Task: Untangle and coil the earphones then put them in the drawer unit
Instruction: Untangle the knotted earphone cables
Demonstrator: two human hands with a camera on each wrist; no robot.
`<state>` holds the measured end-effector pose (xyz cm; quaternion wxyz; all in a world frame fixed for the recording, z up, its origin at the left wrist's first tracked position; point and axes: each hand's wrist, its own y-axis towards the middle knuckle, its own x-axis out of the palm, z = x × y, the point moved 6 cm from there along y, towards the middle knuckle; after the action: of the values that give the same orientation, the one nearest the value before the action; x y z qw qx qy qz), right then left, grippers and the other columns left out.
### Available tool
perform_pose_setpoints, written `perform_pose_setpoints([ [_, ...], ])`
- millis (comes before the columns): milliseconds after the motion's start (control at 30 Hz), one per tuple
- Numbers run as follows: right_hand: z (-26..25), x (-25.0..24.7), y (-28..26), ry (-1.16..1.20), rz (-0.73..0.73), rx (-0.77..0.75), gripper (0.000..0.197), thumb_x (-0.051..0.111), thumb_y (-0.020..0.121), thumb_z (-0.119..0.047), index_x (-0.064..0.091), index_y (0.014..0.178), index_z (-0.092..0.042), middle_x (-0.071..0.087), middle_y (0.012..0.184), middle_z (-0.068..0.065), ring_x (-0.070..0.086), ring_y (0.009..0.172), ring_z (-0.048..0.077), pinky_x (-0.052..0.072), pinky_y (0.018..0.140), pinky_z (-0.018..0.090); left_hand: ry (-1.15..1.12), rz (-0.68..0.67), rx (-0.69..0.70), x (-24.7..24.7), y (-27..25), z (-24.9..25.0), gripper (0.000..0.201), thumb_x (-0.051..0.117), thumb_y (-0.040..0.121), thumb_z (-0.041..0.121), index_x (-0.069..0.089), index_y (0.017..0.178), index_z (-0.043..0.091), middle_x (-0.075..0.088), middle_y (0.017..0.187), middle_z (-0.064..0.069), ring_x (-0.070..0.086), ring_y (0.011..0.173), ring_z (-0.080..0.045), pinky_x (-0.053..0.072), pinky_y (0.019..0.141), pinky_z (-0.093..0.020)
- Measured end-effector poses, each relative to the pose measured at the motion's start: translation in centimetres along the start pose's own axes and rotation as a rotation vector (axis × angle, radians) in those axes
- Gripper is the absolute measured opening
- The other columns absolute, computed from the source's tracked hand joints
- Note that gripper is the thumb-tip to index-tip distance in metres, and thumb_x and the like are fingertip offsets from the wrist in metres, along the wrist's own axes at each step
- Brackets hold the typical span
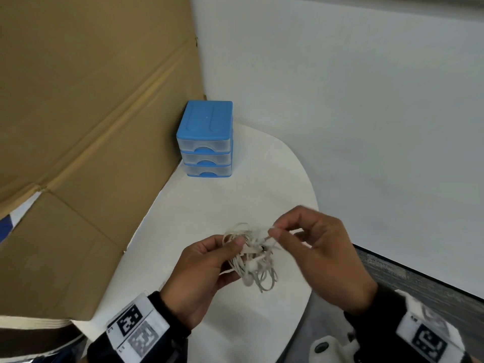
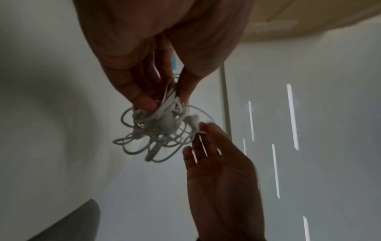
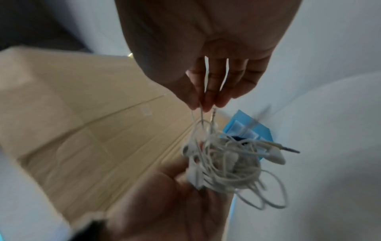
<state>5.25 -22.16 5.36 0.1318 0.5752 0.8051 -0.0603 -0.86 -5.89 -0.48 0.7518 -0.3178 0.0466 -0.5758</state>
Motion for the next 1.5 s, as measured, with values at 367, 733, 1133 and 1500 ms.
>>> perform_pose_setpoints([
  [367, 0.6, -0.4, 0.4, -0.07, -0.216, 0.135, 0.01, 0.073, 0.086, -0.025, 0.078, 0.079, -0.021, 0.038, 0.049, 0.003, 0.03, 0.048, 0.015, 0.031, 0.049, 0.027, 0.008, 0.11, 0.139, -1.3, 0.6, 2.4, 0.012, 0.064, 0.089, 0.016, 0.071, 0.082, 0.01, 0.07, 0.079, -0.009, 0.063, 0.064, -0.014, 0.054, 0.061, -0.024],
  [733, -0.5, -1.9, 1.2, 0.645, -0.228, 0.244, 0.029, 0.073, 0.069, -0.029, 0.061, 0.067, -0.003, 0.03, 0.05, 0.004, 0.029, 0.045, 0.018, 0.05, 0.067, 0.033, 0.008, 0.174, 0.165, -1.9, 0.9, 2.6, 0.015, 0.057, 0.096, 0.021, 0.061, 0.095, 0.007, 0.072, 0.074, -0.002, 0.062, 0.062, -0.012, 0.055, 0.075, -0.034],
  [1133, 2.7, -0.8, 0.6, -0.368, -0.323, 0.231, 0.023, 0.075, 0.079, -0.043, 0.072, 0.101, -0.039, 0.073, 0.085, -0.016, 0.064, 0.075, -0.005, 0.042, 0.074, 0.015, -0.177, 0.074, 0.143, -1.4, 0.7, 3.1, 0.026, 0.048, 0.099, 0.022, 0.063, 0.111, 0.005, 0.073, 0.094, -0.009, 0.069, 0.075, -0.018, 0.052, 0.07, -0.032],
  [1500, 1.1, 1.1, -0.1, 0.055, -0.392, 0.145, 0.006, 0.07, 0.087, -0.012, 0.075, 0.086, -0.009, 0.073, 0.071, 0.007, 0.065, 0.069, 0.015, 0.049, 0.07, 0.027, -0.184, 0.042, 0.082, -0.9, 0.1, 3.2, 0.034, 0.047, 0.098, 0.021, 0.058, 0.123, -0.001, 0.068, 0.118, -0.02, 0.063, 0.096, -0.028, 0.049, 0.088, -0.043],
])
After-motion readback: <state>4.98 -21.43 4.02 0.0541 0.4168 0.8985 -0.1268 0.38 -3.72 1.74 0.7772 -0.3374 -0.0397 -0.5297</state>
